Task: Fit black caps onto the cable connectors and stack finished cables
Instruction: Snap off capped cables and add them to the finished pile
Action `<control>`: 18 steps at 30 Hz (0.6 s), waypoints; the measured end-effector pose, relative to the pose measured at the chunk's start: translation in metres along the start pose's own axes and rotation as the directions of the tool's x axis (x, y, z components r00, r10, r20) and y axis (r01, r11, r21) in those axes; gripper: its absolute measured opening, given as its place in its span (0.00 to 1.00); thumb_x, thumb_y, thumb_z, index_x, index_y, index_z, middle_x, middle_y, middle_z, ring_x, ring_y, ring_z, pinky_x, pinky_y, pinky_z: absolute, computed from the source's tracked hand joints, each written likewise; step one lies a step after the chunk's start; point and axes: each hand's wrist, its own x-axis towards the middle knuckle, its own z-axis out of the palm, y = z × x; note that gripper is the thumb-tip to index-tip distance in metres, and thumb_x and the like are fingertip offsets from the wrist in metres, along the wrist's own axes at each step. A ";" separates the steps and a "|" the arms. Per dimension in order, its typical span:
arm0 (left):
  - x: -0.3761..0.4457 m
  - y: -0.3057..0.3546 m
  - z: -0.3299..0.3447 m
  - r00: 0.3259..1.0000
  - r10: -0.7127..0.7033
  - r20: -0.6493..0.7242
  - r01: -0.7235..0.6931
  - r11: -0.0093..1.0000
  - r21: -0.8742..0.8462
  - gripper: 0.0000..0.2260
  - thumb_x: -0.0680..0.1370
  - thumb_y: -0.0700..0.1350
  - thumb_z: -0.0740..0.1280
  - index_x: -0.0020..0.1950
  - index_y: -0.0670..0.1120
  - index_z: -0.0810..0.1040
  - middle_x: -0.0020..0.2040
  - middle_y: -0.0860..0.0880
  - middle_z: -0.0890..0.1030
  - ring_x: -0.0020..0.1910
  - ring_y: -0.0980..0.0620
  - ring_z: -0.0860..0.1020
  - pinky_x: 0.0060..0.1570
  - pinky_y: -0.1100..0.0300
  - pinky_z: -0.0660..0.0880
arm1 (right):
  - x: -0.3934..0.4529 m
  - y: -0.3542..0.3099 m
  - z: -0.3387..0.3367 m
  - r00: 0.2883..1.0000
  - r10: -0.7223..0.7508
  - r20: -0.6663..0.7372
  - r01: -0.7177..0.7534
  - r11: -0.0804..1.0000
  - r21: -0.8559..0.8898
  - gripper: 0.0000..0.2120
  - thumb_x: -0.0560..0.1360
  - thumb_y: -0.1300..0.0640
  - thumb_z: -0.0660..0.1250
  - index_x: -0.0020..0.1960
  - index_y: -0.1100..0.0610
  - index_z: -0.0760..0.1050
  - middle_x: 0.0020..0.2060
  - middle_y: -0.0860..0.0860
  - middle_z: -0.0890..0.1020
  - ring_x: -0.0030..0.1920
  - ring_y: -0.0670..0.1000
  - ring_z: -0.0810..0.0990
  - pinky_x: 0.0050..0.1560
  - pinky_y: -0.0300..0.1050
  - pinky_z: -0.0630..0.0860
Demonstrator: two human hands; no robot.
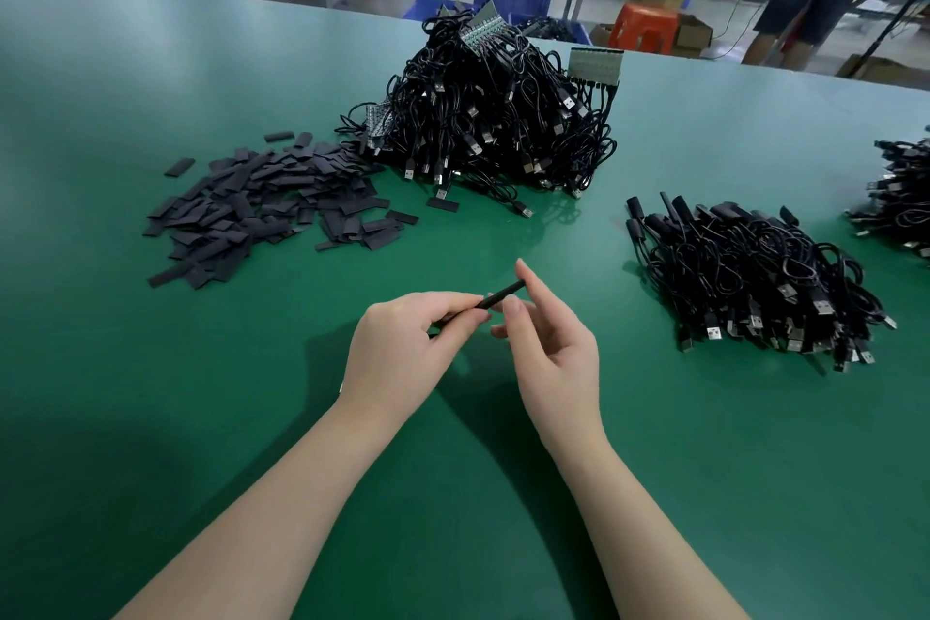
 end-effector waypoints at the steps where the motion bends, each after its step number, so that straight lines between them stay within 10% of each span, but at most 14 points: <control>1: 0.000 0.000 0.000 1.000 0.000 0.004 0.000 1.000 0.000 0.06 0.75 0.49 0.72 0.50 0.53 0.86 0.44 0.61 0.85 0.43 0.64 0.81 0.41 0.61 0.77 | 0.000 0.001 0.001 1.000 0.011 0.018 -0.011 1.000 -0.010 0.22 0.80 0.60 0.67 0.65 0.36 0.71 0.44 0.45 0.86 0.46 0.45 0.84 0.49 0.32 0.76; 12: 0.000 -0.002 0.000 0.999 -0.026 0.029 0.025 1.000 0.010 0.07 0.75 0.46 0.71 0.51 0.53 0.86 0.44 0.61 0.85 0.43 0.64 0.81 0.42 0.63 0.77 | 0.000 0.000 0.002 0.994 0.034 0.102 -0.029 0.998 -0.047 0.30 0.75 0.52 0.70 0.69 0.30 0.62 0.51 0.47 0.85 0.46 0.52 0.84 0.52 0.45 0.80; 18: -0.001 -0.003 0.001 0.999 -0.047 0.013 0.047 0.999 -0.004 0.08 0.74 0.49 0.68 0.49 0.53 0.86 0.41 0.64 0.83 0.42 0.65 0.81 0.41 0.66 0.76 | -0.002 -0.001 0.001 0.994 0.001 0.106 0.006 0.998 -0.068 0.30 0.76 0.54 0.71 0.68 0.30 0.63 0.59 0.46 0.80 0.44 0.42 0.83 0.46 0.33 0.76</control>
